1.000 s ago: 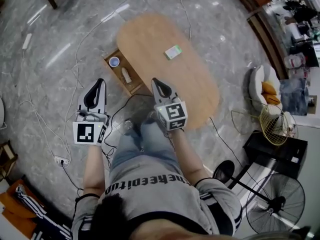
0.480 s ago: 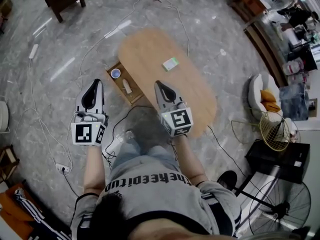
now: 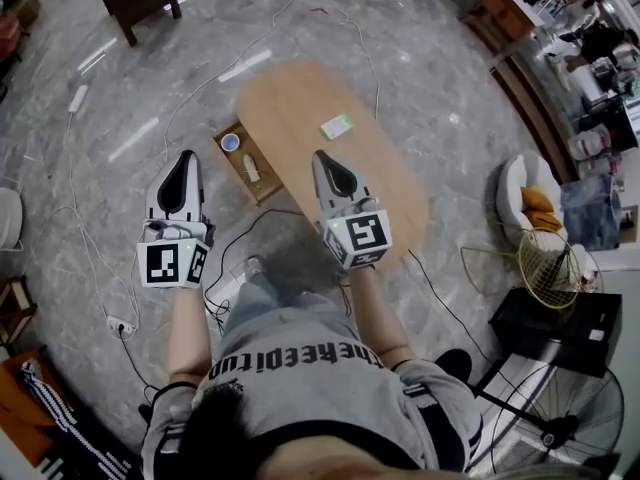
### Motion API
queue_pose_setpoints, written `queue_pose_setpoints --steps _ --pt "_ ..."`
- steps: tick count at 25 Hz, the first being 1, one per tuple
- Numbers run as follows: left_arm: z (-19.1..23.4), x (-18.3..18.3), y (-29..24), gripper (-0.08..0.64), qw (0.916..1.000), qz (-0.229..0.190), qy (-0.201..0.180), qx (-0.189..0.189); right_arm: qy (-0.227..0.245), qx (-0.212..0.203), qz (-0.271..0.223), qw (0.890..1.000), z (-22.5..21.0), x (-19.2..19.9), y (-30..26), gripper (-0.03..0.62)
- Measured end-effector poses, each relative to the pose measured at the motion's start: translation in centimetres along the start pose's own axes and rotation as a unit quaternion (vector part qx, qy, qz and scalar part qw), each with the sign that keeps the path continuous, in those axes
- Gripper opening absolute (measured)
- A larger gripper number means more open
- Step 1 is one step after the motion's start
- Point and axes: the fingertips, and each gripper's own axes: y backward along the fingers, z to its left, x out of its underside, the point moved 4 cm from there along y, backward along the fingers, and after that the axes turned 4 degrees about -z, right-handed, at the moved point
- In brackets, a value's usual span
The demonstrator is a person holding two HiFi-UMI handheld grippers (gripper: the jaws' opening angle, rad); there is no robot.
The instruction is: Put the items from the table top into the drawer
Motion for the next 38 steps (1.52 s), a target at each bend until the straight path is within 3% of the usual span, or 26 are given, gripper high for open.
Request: queue_pose_setpoints --steps 17,38 --pt "-6.9 -5.5 5.4 0.014 0.9992 -0.033 -0.016 -0.019 0.022 0.009 -0.049 0.998 -0.3 -4.2 8.5 -0.005" --pt "-12.1 -6.5 8.4 0.014 0.9983 -0.044 -0.026 -0.028 0.026 0.014 -0.078 0.997 -1.1 -5.4 14.6 -0.006"
